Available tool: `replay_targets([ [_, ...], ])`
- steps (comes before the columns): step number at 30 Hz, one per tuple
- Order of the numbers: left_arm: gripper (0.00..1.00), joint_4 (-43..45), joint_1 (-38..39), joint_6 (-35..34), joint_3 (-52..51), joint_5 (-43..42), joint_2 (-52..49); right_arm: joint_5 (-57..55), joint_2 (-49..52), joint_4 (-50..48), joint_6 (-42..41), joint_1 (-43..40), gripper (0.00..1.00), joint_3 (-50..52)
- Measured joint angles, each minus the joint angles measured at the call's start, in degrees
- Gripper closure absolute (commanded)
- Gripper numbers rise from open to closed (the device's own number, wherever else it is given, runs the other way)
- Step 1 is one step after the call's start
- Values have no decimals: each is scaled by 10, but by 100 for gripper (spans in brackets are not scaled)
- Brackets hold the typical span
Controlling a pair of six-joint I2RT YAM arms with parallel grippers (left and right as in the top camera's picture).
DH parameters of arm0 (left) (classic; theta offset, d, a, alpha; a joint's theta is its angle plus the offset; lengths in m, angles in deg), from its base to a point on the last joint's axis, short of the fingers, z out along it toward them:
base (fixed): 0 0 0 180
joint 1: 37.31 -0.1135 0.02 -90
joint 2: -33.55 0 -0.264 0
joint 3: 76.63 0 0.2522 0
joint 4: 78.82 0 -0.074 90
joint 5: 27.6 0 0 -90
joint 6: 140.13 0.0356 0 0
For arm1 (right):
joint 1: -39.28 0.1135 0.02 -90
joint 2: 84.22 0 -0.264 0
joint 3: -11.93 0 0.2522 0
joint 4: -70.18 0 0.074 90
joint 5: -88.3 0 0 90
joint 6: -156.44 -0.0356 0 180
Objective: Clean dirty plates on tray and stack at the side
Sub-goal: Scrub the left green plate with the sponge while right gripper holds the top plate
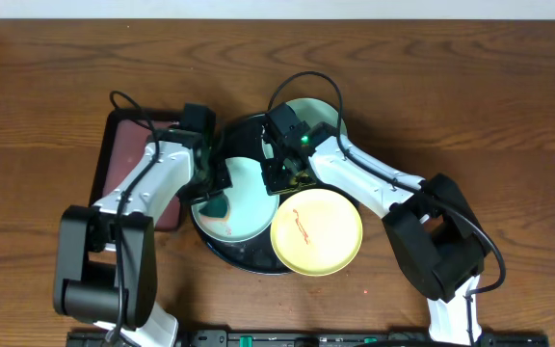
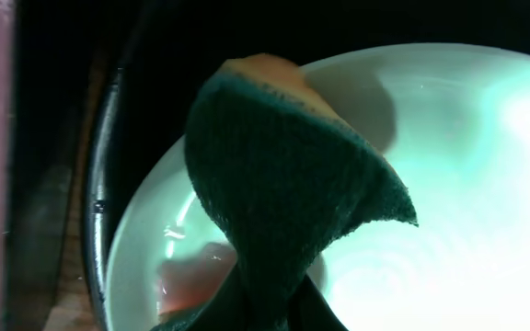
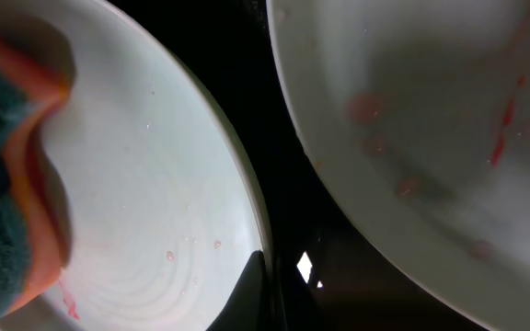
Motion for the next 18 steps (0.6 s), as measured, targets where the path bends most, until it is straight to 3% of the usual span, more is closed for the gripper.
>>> replay_targets([
  [4,92,0,14,-2,0,-2,-2,0,0,0,0,0,99,0],
  [13,93,10,62,62,0,-145,-5,-1,0,2,0,0,99,0],
  [18,93,16,59,47,0,-119,-8,-2,1,1,0,0,99,0],
])
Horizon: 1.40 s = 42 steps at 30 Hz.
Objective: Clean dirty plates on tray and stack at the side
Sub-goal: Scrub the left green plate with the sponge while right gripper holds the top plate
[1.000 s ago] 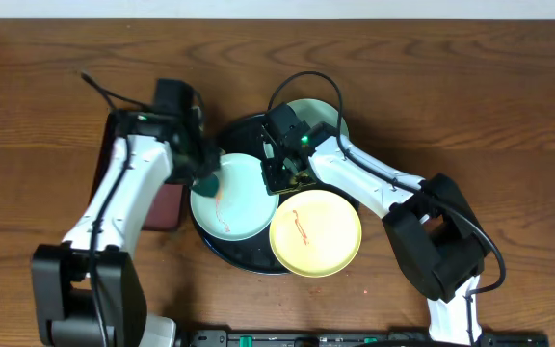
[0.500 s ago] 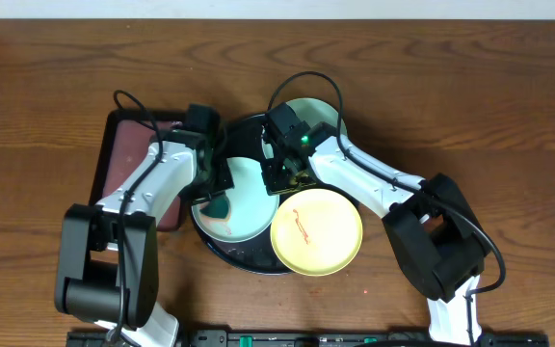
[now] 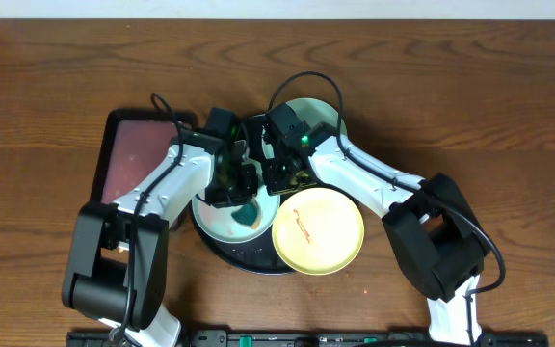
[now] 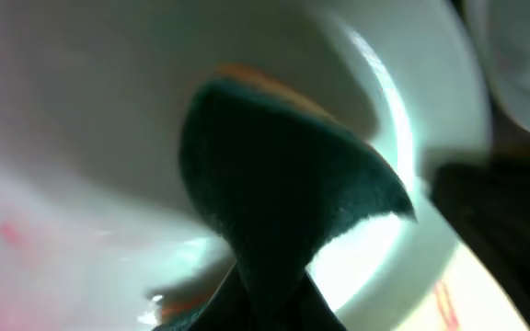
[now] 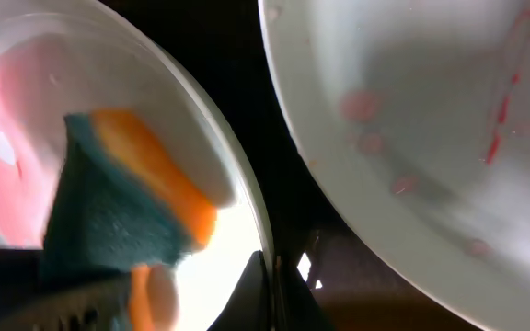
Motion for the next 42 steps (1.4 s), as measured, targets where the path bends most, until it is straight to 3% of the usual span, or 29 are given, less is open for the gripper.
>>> replay_targets([
  [7,93,-3,-1,-98,0,247,0,-1,1,1,2,-1,99,0],
  [10,93,-5,0,-115,0,291,-1,0,1,-1,2,-1,99,0],
  [15,93,-29,4,-104,0,264,-1,3,1,0,2,-1,99,0],
  [23,93,-56,7,-19,0,100,-1,2,1,3,3,-1,99,0],
  [30,93,42,10,1,-5,25,-1,0,1,3,4,-1,99,0],
  [35,93,102,15,-6,-5,58,-2,-1,1,0,4,-1,99,0],
  [42,93,74,22,-46,-4,218,-2,2,1,0,4,-1,99,0],
])
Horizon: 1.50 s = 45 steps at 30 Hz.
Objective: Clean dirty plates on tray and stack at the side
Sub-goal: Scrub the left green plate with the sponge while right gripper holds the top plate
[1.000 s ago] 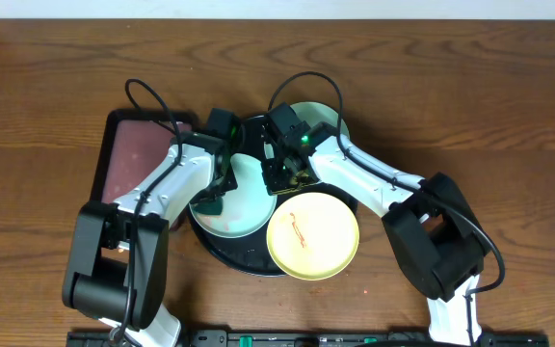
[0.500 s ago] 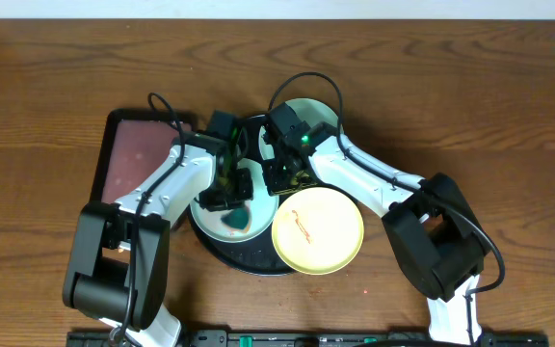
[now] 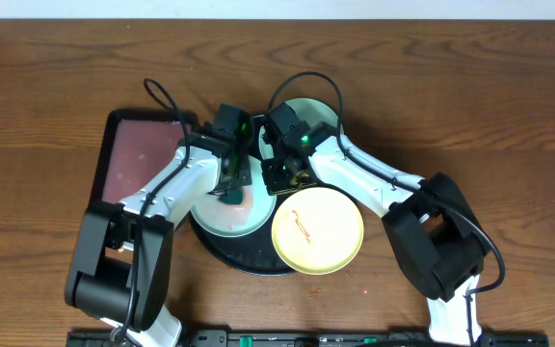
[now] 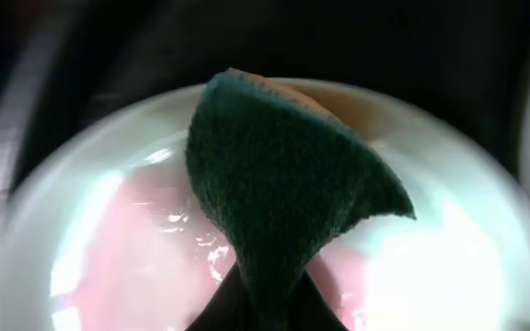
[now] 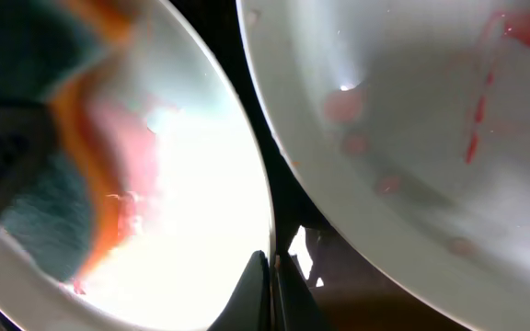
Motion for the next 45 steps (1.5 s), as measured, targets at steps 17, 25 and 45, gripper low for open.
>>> replay_targets([
  [17,92,-130,-14,148,0,-89,0,-2,0,-2,0,-3,99,0],
  [25,93,-41,-11,196,0,-185,0,-5,0,-2,0,-5,99,0],
  [45,93,-129,-3,94,0,35,0,5,0,-4,0,-3,99,0],
])
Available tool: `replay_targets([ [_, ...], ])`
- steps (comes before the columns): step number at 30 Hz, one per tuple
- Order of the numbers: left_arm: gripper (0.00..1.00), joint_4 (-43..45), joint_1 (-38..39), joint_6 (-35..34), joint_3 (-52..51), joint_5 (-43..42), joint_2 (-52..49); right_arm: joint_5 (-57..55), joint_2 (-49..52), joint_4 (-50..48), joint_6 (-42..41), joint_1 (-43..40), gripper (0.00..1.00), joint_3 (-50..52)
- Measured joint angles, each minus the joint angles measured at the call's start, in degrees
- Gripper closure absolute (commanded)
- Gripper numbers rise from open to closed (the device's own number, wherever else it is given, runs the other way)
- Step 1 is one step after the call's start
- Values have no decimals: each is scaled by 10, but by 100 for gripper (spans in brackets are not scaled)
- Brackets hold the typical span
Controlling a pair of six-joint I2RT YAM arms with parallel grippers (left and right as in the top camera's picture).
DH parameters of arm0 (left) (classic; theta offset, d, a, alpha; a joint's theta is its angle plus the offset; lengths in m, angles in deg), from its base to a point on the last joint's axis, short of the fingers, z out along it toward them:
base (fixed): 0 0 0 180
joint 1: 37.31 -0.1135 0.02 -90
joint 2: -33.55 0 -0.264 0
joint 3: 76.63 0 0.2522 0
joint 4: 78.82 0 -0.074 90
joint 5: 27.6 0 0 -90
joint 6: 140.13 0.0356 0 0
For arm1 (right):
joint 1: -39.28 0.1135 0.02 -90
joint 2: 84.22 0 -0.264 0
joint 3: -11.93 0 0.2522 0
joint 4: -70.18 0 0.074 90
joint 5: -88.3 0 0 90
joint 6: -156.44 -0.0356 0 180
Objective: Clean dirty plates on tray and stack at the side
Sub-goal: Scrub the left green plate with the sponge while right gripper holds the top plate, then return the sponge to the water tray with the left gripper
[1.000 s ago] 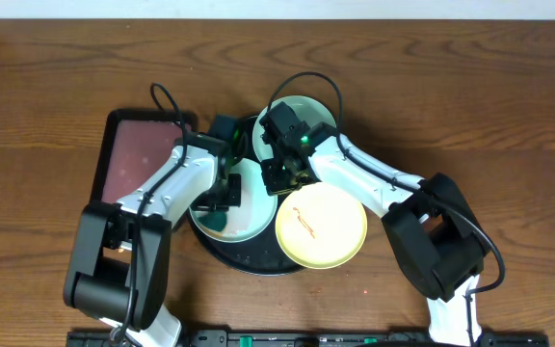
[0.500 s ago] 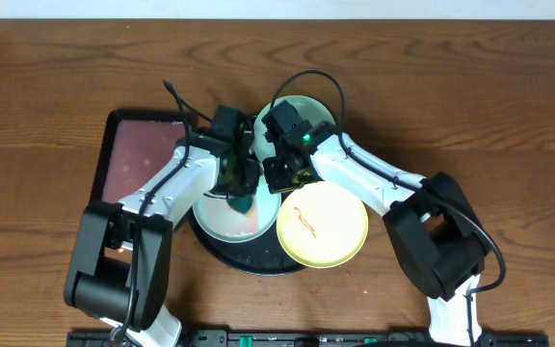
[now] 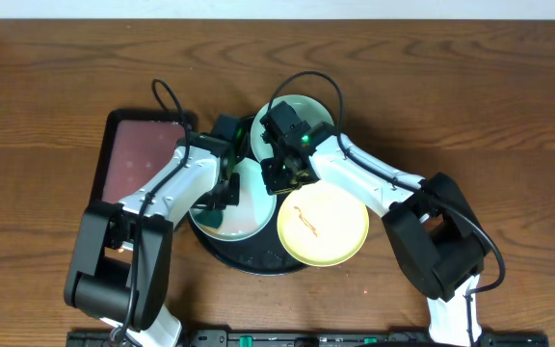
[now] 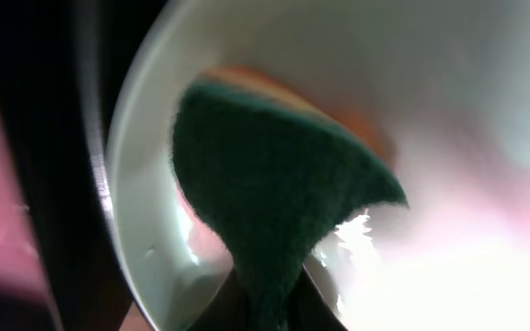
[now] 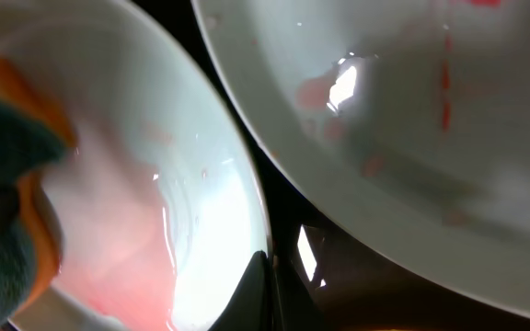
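A mint-green plate (image 3: pixel 251 204) lies in the round black tray (image 3: pixel 249 260), smeared with pink (image 5: pixel 109 248). My left gripper (image 4: pixel 265 308) is shut on a green-and-orange sponge (image 4: pixel 274 184), which is pressed on the plate's left part near the rim. My right gripper (image 5: pixel 270 276) is shut on the same plate's right rim, seen from above at the right gripper (image 3: pixel 277 172). A yellow plate (image 3: pixel 322 229) with red streaks leans on the tray's right side and fills the upper right as the yellow plate (image 5: pixel 412 110). The gripper's arm partly hides a second mint plate (image 3: pixel 314 110) behind it.
A dark red rectangular tray (image 3: pixel 133 166) lies left of the black tray, right beside my left arm. Cables loop above both wrists. Brown wooden table (image 3: pixel 509 116) surrounds everything.
My left gripper has moved the sponge from the mint plate's upper middle to its left edge. The yellow plate sits slightly further right. My right gripper still pinches the rim.
The sponge was first at the mint plate's lower left, then near its right-centre, then at its upper middle, and now at the left rim. My right gripper has held the plate's rim throughout. A pink smear now covers much of the plate.
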Motion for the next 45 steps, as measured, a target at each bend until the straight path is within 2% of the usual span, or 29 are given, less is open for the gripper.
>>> replay_targets([
  [8,93,0,-12,135,0,-159,0,-6,0,2,0,-2,99,0],
  [12,93,45,-11,163,0,-221,0,-7,0,1,0,-2,99,0],
  [16,93,103,-6,176,-1,-248,0,-7,0,1,0,-2,99,0],
  [19,92,126,-3,159,-1,-221,0,-8,0,1,0,-2,99,0],
  [22,92,132,0,106,1,-152,0,-3,0,-3,0,-2,99,0],
  [28,93,49,-25,33,54,-42,0,0,0,-1,0,-1,99,0],
  [34,93,-6,-67,11,123,-7,44,0,0,1,0,0,98,0],
  [40,93,-16,-113,7,136,0,116,0,1,7,-6,1,91,0],
  [42,93,-19,-135,7,136,3,121,3,6,6,-8,1,91,0],
  [44,93,-22,-151,7,136,3,120,9,15,6,-9,1,99,0],
  [45,92,-24,-159,7,136,3,120,16,19,5,-11,1,99,0],
])
